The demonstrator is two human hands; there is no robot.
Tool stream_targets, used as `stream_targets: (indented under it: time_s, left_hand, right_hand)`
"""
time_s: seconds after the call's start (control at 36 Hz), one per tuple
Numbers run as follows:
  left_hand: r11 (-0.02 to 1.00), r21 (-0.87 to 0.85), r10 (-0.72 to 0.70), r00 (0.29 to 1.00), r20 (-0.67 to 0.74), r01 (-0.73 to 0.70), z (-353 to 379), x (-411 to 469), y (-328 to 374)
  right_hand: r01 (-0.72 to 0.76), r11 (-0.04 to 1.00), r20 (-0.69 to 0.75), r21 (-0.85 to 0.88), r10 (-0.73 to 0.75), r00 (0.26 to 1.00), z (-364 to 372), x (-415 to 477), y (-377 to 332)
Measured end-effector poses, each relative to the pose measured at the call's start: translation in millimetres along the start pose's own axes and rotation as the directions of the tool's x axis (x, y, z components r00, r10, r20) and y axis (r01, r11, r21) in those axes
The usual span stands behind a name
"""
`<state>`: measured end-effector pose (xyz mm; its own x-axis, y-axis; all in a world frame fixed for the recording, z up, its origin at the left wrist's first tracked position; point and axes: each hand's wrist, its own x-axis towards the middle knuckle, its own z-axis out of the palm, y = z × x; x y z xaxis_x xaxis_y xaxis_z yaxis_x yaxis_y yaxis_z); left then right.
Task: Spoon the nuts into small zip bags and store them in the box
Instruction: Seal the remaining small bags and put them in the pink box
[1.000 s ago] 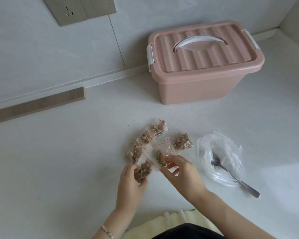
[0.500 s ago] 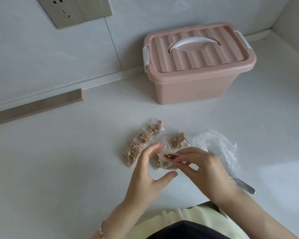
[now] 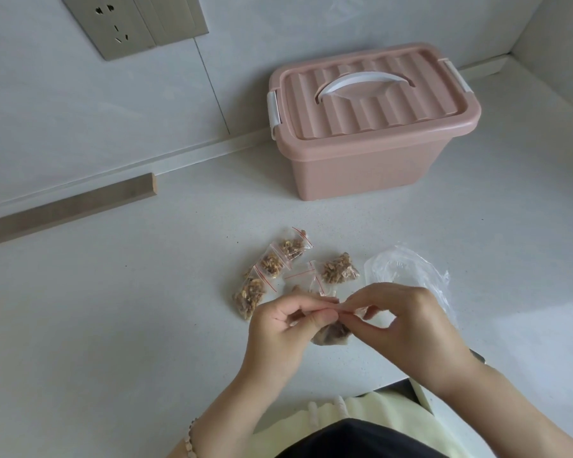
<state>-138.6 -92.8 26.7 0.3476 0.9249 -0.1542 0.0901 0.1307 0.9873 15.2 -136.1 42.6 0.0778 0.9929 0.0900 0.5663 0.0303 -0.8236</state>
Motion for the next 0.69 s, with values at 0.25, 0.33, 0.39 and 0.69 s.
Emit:
stream_targets:
  time_s: [0.25,0.33,0.39,0.69]
  left_hand:
    - [0.995,0.011,-0.096,0.994,-0.045,0.096,1.8,-2.1,10.5]
    - [0.94,-0.133,-0.309,0.949,0.063,0.315,0.4,0.9,9.2]
    - [0.914,-0.158,-0.354,0.925,0.135,0.373,0.2,0.7,7.6]
    - [0.902,-0.22,-0.381,0.925,-0.004,0.371,2.7,-2.8,4.6]
  right_hand:
    - [-0.263,0.869,-0.015,0.42,0.297,0.955,5.4,-3.4,-1.1]
    - [-0.314,0.803,0.019,0.507,0.354,0.935,3.6,-2.8,-1.7]
    - [-0.348,0.753,0.031,0.558,0.4,0.916,2.0,-2.1,-0.7]
    - [-0.551,0.616,0.219,0.563,0.532,0.818,1.2,-1.8,1.8]
